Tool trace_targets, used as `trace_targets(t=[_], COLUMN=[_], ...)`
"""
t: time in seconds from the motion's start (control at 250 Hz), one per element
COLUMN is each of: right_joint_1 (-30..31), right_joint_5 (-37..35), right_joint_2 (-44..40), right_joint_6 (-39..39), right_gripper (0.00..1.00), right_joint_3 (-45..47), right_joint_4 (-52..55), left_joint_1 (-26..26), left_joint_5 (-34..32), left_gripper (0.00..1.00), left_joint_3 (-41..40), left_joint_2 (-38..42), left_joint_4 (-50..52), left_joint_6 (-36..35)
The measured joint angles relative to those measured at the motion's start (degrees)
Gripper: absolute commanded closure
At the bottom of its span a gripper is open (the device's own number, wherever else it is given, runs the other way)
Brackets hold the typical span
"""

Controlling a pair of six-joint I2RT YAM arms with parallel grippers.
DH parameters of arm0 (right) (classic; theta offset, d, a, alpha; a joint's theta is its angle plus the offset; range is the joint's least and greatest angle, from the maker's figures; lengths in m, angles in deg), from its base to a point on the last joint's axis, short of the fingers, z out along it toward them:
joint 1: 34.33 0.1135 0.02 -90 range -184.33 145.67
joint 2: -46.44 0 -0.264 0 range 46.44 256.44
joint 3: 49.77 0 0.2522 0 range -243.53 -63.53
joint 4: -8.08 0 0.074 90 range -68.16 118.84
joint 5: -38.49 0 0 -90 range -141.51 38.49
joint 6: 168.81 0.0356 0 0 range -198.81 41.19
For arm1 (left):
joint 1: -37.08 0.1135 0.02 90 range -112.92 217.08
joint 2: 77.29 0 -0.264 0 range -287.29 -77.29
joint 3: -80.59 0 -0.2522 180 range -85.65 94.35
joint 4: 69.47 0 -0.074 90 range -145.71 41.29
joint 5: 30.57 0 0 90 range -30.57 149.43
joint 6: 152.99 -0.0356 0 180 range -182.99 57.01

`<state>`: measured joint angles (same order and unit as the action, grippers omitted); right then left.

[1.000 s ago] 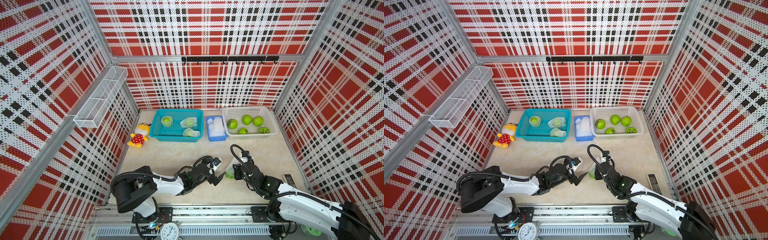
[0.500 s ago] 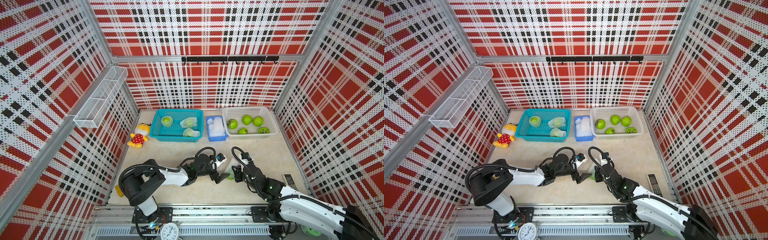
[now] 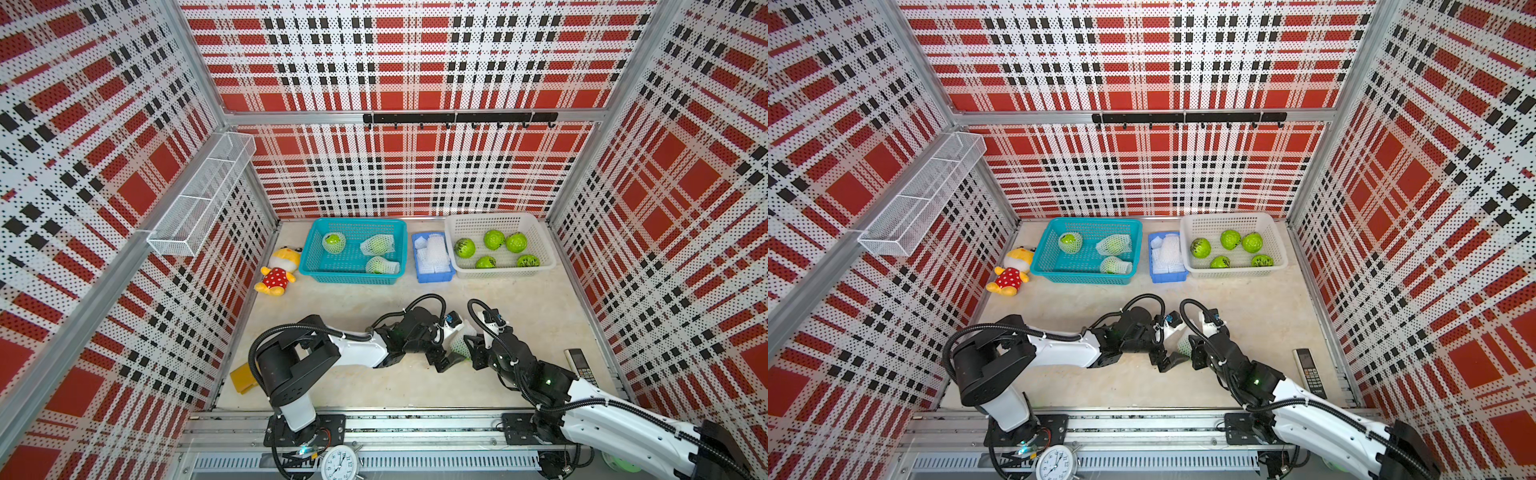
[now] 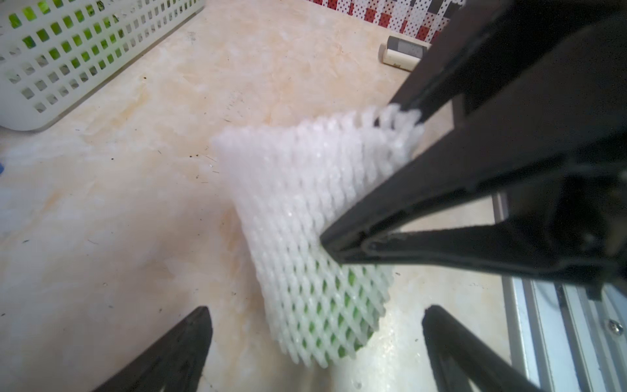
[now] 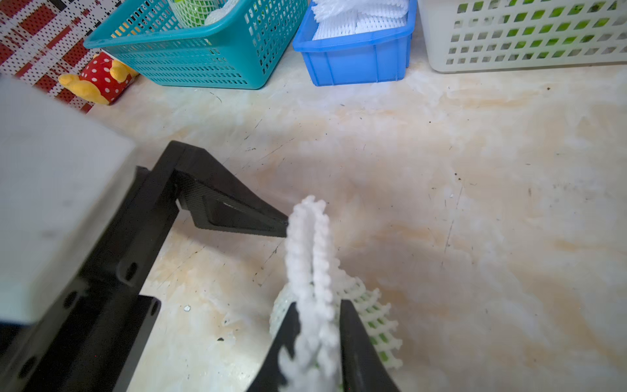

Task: Sleeve custard apples in foam nets
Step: Put on the foam net on the custard apple.

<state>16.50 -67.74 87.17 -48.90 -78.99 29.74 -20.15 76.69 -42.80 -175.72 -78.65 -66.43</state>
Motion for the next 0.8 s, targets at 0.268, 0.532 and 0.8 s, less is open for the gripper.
trace_targets(t=[0.268, 0.532, 0.8], right_joint_1=[0.28, 0.33, 0.37], right_joint_5=[0.13, 0.13, 0.11], right_joint_2=[-3.78, -4.5, -4.5], right_joint_6=[-0.13, 0.09, 0.31], right_gripper=[0.77, 0.77, 0.77], right_joint_3=[0.92, 2.54, 3.23], right_joint_4=[1.38, 2.4, 2.54], left_joint_1=[-2.64, -2.69, -2.21], left_joint_5=[-3.48, -5.53, -5.68], left_gripper=[0.01, 0.0, 0.05], left_joint_3=[0.72, 0.28, -0.52], left_joint_2=[-2.21, -2.21, -2.19], left_joint_4=[1.9, 1.16, -0.22], left_joint_6=[-0.79, -0.9, -0.74])
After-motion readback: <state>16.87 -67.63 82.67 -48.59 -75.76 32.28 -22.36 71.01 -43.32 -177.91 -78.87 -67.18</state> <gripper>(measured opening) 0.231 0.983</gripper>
